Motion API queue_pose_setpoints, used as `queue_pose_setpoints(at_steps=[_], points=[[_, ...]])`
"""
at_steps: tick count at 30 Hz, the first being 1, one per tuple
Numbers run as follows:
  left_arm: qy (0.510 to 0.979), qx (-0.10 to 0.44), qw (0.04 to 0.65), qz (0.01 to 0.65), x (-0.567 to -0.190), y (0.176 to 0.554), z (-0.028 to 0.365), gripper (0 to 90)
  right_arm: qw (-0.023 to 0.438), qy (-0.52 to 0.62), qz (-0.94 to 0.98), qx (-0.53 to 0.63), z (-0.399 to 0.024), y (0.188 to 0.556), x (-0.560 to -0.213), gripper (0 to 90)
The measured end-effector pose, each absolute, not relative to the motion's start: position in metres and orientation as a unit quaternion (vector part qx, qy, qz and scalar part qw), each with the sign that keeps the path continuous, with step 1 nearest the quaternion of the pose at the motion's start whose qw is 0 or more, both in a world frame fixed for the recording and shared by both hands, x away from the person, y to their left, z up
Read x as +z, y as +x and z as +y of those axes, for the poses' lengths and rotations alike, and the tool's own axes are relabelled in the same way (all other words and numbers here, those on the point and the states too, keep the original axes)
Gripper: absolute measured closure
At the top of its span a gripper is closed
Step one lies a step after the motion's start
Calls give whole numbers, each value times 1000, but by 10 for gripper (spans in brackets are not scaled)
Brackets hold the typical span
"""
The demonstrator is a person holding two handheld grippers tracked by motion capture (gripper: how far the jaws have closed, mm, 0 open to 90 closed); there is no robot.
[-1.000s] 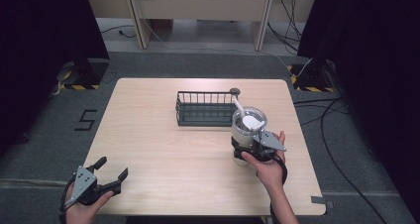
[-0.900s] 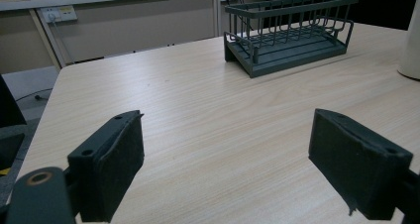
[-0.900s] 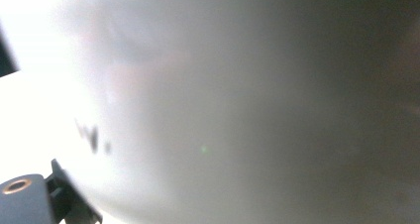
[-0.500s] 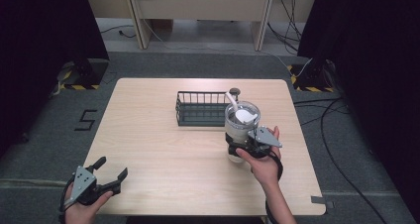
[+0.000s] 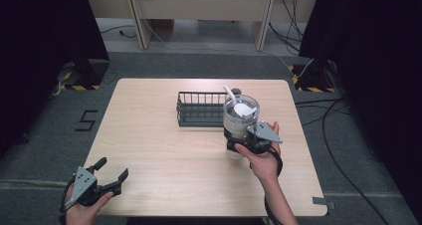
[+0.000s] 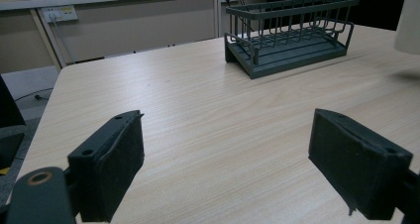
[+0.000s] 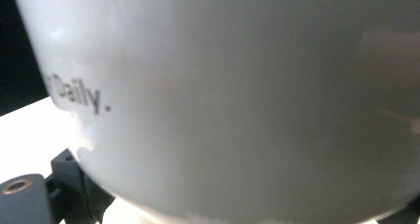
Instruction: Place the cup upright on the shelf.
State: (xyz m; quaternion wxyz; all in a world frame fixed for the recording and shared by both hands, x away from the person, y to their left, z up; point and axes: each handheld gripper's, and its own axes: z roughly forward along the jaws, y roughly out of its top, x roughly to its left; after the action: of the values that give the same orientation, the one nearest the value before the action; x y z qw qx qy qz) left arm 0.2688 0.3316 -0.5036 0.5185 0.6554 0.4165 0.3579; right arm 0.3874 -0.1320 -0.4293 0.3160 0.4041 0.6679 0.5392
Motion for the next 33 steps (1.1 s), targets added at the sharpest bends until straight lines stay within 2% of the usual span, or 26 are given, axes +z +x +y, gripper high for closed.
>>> queue_pose_setpoints(at_steps=[33], points=[[654,358,520,417,-503,269,332,132,320,388,665,552,-102,411,-399,74]])
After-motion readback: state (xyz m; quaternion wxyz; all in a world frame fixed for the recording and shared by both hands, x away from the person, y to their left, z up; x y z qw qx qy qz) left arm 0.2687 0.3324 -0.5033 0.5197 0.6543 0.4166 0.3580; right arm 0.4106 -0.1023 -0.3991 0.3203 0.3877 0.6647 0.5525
